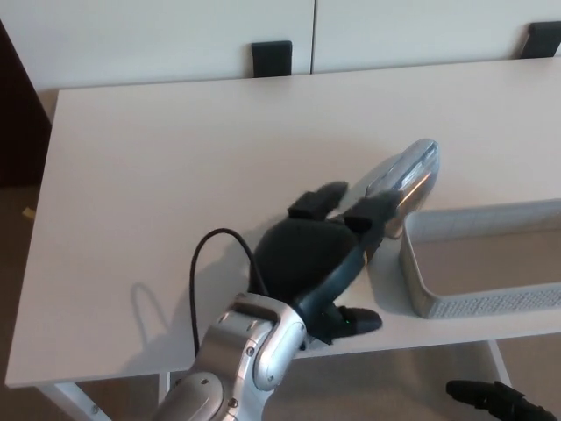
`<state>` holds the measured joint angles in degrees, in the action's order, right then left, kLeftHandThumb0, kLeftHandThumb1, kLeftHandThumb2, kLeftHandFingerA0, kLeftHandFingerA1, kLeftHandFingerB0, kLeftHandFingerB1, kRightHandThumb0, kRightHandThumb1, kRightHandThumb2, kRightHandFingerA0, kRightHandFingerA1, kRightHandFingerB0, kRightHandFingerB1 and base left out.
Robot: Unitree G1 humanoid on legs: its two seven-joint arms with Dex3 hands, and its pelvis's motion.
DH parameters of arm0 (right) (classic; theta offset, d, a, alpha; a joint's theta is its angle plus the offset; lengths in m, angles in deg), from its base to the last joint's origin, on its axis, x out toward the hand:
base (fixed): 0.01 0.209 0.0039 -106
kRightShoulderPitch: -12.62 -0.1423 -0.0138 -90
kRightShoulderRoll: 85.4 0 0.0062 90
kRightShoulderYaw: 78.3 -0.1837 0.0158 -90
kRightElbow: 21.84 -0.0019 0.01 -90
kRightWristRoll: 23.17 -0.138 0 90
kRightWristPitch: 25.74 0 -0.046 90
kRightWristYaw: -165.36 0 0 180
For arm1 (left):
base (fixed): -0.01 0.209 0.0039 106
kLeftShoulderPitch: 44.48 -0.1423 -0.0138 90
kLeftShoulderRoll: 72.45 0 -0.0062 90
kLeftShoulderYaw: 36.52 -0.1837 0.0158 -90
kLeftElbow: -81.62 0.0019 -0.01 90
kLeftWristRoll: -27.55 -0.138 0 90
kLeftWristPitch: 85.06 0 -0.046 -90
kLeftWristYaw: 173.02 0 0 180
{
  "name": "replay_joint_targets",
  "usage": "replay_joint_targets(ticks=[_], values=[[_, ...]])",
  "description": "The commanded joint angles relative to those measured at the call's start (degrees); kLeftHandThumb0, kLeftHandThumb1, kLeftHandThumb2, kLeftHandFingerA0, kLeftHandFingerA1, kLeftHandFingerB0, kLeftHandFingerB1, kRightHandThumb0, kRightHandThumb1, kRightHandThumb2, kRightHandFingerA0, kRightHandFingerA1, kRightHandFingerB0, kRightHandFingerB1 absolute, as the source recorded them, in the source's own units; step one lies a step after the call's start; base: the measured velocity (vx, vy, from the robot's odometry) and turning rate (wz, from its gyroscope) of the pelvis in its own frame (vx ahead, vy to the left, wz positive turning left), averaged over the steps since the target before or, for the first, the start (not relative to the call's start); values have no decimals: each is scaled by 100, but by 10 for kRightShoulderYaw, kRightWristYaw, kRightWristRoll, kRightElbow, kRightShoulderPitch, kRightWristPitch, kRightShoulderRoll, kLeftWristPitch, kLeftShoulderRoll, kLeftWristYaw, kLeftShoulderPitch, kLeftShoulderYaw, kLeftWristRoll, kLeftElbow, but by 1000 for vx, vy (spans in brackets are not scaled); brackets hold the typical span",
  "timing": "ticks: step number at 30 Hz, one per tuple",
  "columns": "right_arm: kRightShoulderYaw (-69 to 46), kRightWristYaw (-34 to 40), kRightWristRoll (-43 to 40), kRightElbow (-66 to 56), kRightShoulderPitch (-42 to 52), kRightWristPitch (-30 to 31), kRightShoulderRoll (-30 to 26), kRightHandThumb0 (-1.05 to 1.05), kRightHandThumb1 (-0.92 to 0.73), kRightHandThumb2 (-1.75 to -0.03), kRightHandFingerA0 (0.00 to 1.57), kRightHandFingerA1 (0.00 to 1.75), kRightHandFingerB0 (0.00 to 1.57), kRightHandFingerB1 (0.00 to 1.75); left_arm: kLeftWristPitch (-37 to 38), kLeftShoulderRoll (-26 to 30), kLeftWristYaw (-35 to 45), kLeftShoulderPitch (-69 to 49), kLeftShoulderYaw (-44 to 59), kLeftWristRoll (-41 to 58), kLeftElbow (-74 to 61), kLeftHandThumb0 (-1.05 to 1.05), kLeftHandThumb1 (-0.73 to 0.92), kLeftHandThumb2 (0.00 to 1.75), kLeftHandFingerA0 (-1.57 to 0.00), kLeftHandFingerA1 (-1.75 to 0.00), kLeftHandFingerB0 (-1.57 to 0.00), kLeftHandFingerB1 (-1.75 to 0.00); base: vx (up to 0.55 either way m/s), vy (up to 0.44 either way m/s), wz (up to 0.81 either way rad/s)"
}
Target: The robot walks towards a desk on which a shovel is kept on the left hand side and a container is kept on the right hand side. The robot picks up the shovel using its left hand and places it in the container.
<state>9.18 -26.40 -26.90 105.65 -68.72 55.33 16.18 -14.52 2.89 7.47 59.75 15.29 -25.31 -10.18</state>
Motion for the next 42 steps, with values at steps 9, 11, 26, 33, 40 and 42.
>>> replay_joint_targets(ticks=[9, 11, 26, 33, 40, 42], values=[[4, 2, 24, 1, 9, -14, -27, -34, -60, -67, 53, 76, 42, 65, -94, -6, -123, -21, 27, -133, 10, -68, 43, 78, -3, -20, -6, -22, 0, 0, 0], [4, 0, 22, -1, 9, -13, -27, -34, -61, -67, 53, 76, 44, 66, -95, -14, -122, -27, 20, -131, 17, -74, 47, 80, -9, -21, -11, -21, 0, 0, 0], [15, 0, 29, -20, 6, 0, -34, -37, -43, -92, 59, 78, 41, 67, -126, -60, -77, -35, -29, -148, 40, -70, 56, 57, 0, -24, -4, -25, 0, 0, 0], [13, -5, 25, -13, 6, -6, -35, -35, -58, -67, 60, 81, 46, 69, -133, -67, -45, -37, -32, -159, 8, -69, 57, 58, -4, -26, -4, -23, 0, 0, 0], [17, -3, 31, -10, 9, -5, -36, -36, -59, -65, 59, 77, 45, 67, -138, -67, -28, -31, -18, -147, 7, -67, 45, 84, 0, -22, 0, -18, 0, 0, 0], [17, -7, 29, -18, 12, -1, -37, -34, -60, -66, 57, 76, 45, 67, -143, -69, -27, -27, -9, -145, 17, -68, 57, 57, -5, -26, -2, -23, 0, 0, 0]])
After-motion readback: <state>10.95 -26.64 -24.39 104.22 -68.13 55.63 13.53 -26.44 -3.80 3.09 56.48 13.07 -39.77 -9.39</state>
